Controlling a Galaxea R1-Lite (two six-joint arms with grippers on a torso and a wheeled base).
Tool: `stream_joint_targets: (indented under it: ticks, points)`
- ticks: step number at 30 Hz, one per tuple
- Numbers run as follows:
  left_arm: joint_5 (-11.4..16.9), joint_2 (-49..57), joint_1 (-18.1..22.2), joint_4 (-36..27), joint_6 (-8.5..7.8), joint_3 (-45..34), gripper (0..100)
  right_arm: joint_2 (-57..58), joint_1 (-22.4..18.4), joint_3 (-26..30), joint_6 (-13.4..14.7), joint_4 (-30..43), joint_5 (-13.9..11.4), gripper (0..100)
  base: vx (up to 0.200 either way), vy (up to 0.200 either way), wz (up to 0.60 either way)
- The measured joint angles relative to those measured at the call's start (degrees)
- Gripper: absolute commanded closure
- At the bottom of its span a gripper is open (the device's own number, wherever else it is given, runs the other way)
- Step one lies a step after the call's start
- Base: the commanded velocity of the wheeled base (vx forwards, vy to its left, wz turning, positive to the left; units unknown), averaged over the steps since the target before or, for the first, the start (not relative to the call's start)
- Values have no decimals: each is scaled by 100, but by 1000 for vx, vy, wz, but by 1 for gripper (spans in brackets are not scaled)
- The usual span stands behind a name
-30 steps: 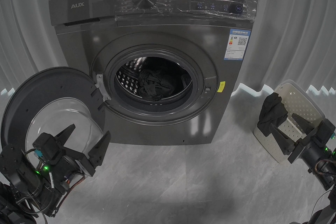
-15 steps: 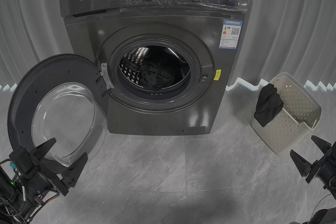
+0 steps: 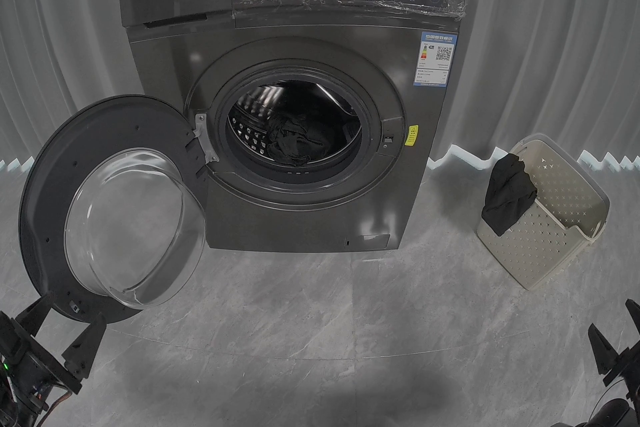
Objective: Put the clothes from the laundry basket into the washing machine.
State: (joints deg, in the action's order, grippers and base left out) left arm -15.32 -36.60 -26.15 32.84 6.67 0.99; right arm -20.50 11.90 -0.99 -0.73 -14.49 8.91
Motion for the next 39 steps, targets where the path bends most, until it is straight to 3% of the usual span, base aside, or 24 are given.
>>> stream_joint_targets:
  ticks: [3, 7, 10, 12, 19, 25, 28, 30, 32, 35, 37, 39]
  points:
    - [430, 551, 324, -523, -18, 0, 0, 510, -157, 0, 7, 440, -16, 0, 0, 0, 0]
    - [1363, 1417, 807, -1432, -123, 0, 0, 1012, -313, 0, 55, 714, 6, 0, 0, -200, 0]
    - [2124, 2098, 1229, -2341, -233, 0, 0, 1265, -400, 0, 108, 848, 179, 0, 0, -200, 0]
    - [2344, 2433, 1434, -2675, -273, 0, 0, 1368, -440, 0, 108, 895, 307, 0, 0, -200, 0]
    - [2410, 3111, 2334, -2847, -336, 0, 0, 1565, -503, 0, 105, 963, 472, 0, 0, -86, 0]
    - [2414, 3373, 2678, -2850, -311, 2, 0, 1643, -680, -2, -150, 842, 455, 0, 0, 0, 0]
    - [2131, 3449, 2714, -2857, -288, 2, 0, 1779, -989, -2, -600, 924, 171, 0, 0, 0, 0]
    - [1764, 3478, 2711, -2860, -288, 2, 0, 1844, -1126, -2, -699, 957, 85, 0, 0, 0, 0]
    - [1356, 3497, 2709, -2868, -311, 2, 0, 1891, -1179, -2, -638, 990, 83, 0, 0, 0, 0]
    - [1120, 3522, 2700, -2872, -369, 2, 0, 1930, -1203, -2, -495, 1015, 124, 0, 0, 0, 0]
    - [1193, 3544, 2689, -2875, -411, 2, 0, 1947, -1212, -2, -383, 1026, 146, 0, 0, 0, 0]
    - [1479, 3563, 2681, -2886, -444, 2, 0, 1960, -1212, -2, -282, 1036, 107, 0, 0, 0, 0]
